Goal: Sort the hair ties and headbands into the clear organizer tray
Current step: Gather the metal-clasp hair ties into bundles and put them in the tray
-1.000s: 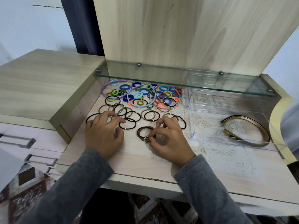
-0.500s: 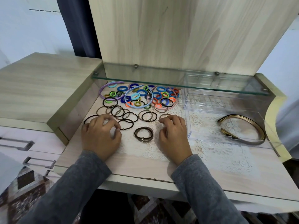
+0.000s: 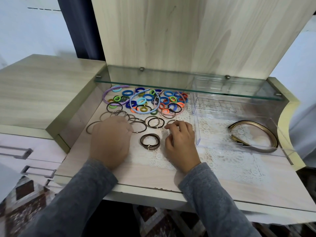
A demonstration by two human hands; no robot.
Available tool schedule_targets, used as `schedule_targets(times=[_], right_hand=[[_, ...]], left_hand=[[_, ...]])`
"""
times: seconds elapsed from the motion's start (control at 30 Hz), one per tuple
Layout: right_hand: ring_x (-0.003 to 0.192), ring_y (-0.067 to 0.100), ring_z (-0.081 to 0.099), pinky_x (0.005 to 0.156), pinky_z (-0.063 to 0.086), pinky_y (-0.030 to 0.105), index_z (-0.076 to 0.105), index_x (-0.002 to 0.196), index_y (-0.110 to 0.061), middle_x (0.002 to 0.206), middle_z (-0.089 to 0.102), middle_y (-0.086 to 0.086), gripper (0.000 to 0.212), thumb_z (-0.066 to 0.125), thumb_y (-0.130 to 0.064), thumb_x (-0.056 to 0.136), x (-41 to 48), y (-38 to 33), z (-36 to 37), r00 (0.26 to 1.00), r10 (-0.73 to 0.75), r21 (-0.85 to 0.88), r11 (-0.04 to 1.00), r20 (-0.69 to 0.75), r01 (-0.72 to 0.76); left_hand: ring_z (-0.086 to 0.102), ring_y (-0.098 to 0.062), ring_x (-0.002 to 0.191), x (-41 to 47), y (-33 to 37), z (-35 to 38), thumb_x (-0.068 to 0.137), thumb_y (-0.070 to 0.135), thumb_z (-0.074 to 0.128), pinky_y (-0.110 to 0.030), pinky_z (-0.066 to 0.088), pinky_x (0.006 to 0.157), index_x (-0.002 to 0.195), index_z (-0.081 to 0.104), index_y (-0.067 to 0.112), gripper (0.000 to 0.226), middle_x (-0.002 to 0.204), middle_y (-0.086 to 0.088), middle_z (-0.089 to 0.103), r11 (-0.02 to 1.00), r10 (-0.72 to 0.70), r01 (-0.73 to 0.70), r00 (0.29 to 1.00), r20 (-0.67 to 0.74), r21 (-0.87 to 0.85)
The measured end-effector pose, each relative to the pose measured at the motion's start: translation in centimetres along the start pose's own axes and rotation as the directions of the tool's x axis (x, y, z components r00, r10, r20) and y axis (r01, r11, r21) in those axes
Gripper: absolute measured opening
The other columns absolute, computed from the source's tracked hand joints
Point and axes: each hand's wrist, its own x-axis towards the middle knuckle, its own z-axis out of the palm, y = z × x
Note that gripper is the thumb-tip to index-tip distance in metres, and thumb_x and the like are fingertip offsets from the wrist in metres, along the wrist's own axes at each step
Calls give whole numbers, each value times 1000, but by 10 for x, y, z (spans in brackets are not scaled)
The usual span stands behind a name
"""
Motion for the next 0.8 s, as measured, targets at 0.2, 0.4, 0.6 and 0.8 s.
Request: schedule_targets(times=[0.2,0.4,0.6,0.8], right_hand=[[101,26,46,89,40,40,63,103,-11,102,54,5,44,29,-21,76,0,-1,1,999,23,-52,998,48,-21],[101,25,45,89,40,39,62,102,-11,102,54,5,44,29,-22,76,-1,-2,1,998,18,-80,997,61,-13],[101,25,45,90,40,39,62,103,-11,103,53,5,43,29,-22,76,-1,-2,1,998,10,-91,996,67,-4],[100,25,46,89,40,39,62,102,-11,103,54,5,42,29,-22,79,-1,-3,0,997,17,-65,998,71,-12]], left_hand=[[57,-18,101,-1,11,4,84,24,58,-35,36,85,88,65,24,9,105,5,61,979,95,-82,994,62,-186],[54,-15,103,-1,10,4,84,26,57,-28,29,86,89,66,26,10,105,7,59,972,115,-87,986,120,-219],[55,-15,102,-1,10,3,86,29,53,-28,29,85,90,65,27,13,105,8,58,969,143,-99,972,185,-228],[54,-17,109,-1,9,2,85,32,53,-30,29,89,91,66,30,15,113,8,57,970,133,-80,966,223,-231]])
